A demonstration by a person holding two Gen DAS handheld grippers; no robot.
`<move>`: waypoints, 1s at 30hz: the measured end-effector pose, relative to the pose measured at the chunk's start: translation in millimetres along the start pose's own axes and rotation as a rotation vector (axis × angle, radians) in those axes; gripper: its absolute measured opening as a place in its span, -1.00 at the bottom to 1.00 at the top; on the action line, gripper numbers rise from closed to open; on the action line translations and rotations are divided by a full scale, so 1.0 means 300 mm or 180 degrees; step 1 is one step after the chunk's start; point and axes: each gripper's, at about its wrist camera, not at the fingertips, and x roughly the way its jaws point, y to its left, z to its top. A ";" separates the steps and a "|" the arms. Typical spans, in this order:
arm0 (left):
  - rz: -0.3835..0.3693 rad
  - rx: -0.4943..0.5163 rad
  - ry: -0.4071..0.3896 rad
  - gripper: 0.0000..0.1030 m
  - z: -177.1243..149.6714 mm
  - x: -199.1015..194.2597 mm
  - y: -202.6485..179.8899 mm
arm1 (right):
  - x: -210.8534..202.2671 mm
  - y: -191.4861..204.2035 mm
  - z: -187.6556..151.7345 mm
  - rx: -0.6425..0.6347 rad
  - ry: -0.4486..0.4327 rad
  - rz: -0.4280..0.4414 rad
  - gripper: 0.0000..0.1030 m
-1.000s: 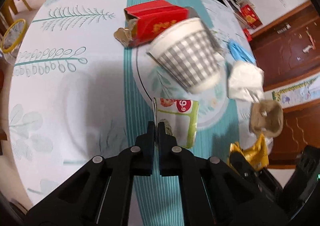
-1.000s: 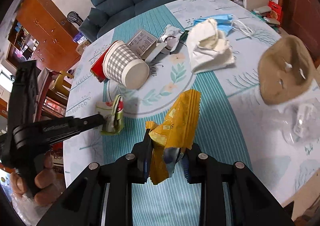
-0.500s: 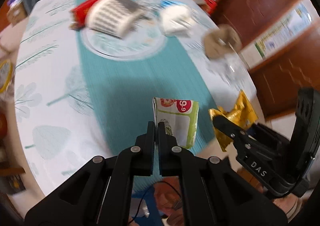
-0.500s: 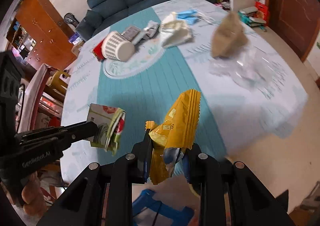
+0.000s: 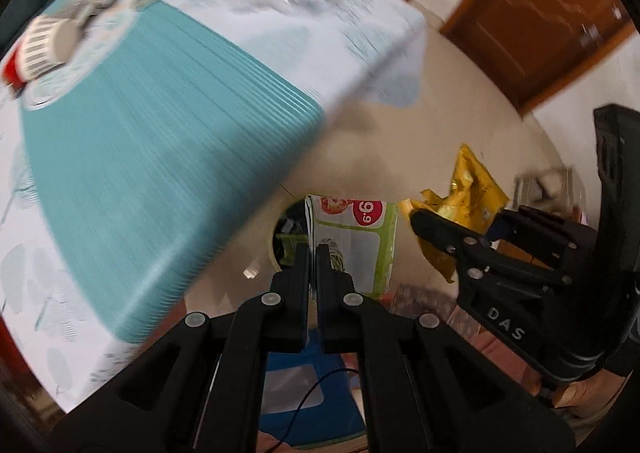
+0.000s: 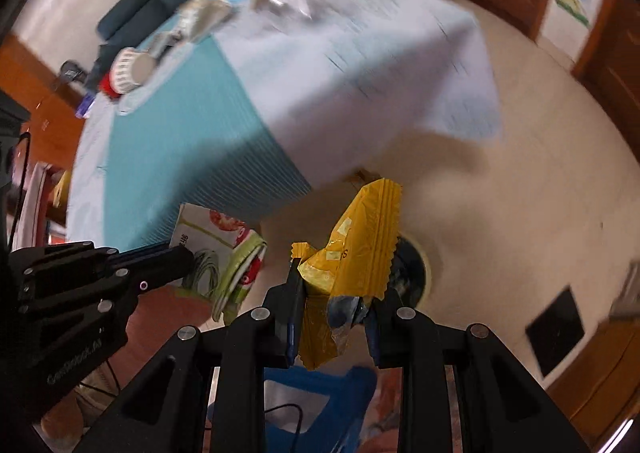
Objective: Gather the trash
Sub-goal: 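Carry chip bag and snack pack over the bin and open both tools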
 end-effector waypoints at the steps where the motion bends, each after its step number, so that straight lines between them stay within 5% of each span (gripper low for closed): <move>1: -0.0027 0.0083 0.0026 -0.99 -0.010 0.031 -0.030 | 0.025 -0.021 -0.017 0.0049 0.0036 -0.0016 -0.51; 7: 0.0072 0.0465 0.0220 -0.99 -0.066 0.253 -0.158 | 0.218 -0.195 -0.121 0.0509 0.0293 -0.0039 -0.50; 11: -0.0053 0.0452 0.0354 -0.99 -0.083 0.421 -0.182 | 0.367 -0.318 -0.180 0.0922 0.0467 -0.0004 -0.50; 17: 0.0096 0.0517 0.0627 -0.99 -0.109 0.642 -0.193 | 0.532 -0.446 -0.262 0.1371 0.0658 0.0077 -0.50; 30: 0.0231 0.0427 0.0871 -0.98 -0.071 0.876 -0.150 | 0.721 -0.513 -0.215 0.1535 0.0807 0.0029 -0.50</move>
